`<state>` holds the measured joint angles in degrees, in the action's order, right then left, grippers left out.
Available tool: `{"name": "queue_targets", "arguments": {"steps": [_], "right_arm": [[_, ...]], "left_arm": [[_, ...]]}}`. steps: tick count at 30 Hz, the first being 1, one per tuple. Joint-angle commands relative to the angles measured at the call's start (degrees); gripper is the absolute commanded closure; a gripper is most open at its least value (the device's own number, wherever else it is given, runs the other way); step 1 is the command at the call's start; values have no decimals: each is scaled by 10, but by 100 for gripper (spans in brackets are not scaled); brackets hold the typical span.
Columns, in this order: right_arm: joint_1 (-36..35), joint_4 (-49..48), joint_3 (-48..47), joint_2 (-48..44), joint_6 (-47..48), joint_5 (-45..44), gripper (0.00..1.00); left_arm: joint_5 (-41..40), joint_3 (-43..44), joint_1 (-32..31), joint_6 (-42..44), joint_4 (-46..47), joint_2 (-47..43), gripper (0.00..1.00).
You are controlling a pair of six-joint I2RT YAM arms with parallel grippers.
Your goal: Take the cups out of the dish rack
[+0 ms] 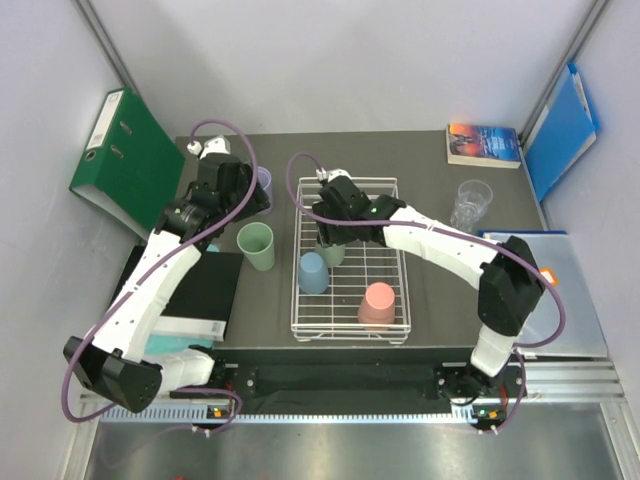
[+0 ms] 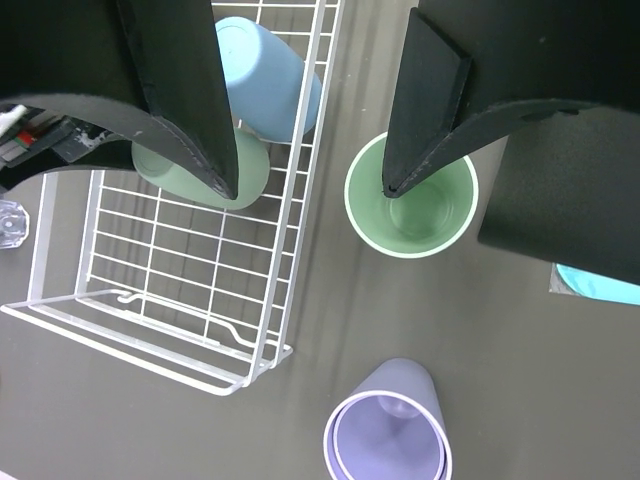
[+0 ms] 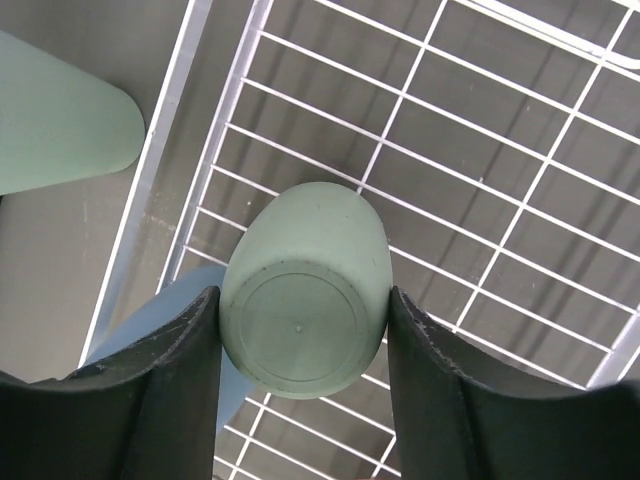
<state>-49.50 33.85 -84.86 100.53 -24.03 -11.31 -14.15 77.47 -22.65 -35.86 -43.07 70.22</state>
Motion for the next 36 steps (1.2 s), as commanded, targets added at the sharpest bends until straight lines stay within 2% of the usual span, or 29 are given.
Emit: {"name": "queue_targets", "arguments": {"steps": [1, 9, 11, 12, 13, 14, 15, 16, 17, 19, 20, 21, 22, 25, 26, 28, 30, 36], "right_arm": [[-9, 3, -14, -37, 7, -13, 100], [-8, 33, -62, -168, 8, -39, 100], [-3, -2, -15, -228, 1, -68, 100], [11, -29, 13, -253, -8, -69, 100], [27, -91, 46, -304, -15, -56, 100], [48, -121, 110, -327, -29, 1, 100], [106, -150, 142, -348, -71, 44, 100], [140, -183, 171, -377, -96, 93, 100], [172, -253, 228, -389, -122, 209, 100], [247, -335, 283, -407, -212, 340, 100], [264, -424, 323, -409, -265, 371, 100], [285, -452, 337, -409, -286, 393, 100], [291, -474, 346, -407, -302, 420, 100], [300, -554, 370, -399, -349, 454, 100], [302, -574, 381, -398, -375, 460, 100], [303, -634, 391, -388, -399, 475, 100], [303, -656, 395, -384, -412, 477, 100], [303, -665, 394, -373, -415, 482, 100]], "left_arm": [[2, -7, -2, -4, 35, -19, 36], [15, -8, -2, -19, 61, -17, 36], [52, -22, -2, -25, 77, -24, 36], [74, -33, -2, -32, 114, -29, 35], [96, -47, -2, -38, 147, -35, 35], [125, -64, 0, -48, 181, -52, 34], [181, -98, 0, -73, 249, -60, 33], [208, -115, 0, -87, 279, -66, 31], [231, -144, 0, -104, 306, -75, 29], [300, -167, 2, -157, 395, -75, 28], [324, -189, 2, -176, 427, -71, 29], [353, -202, 3, -222, 474, -68, 30], [399, -214, 3, -249, 563, -60, 30], [469, -262, 2, -368, 702, -38, 30], [481, -277, 3, -395, 776, -30, 31], [498, -284, 2, -448, 827, -12, 31], [512, -286, 0, -458, 846, -7, 31], [522, -293, -5, -445, 826, -15, 32]]}}
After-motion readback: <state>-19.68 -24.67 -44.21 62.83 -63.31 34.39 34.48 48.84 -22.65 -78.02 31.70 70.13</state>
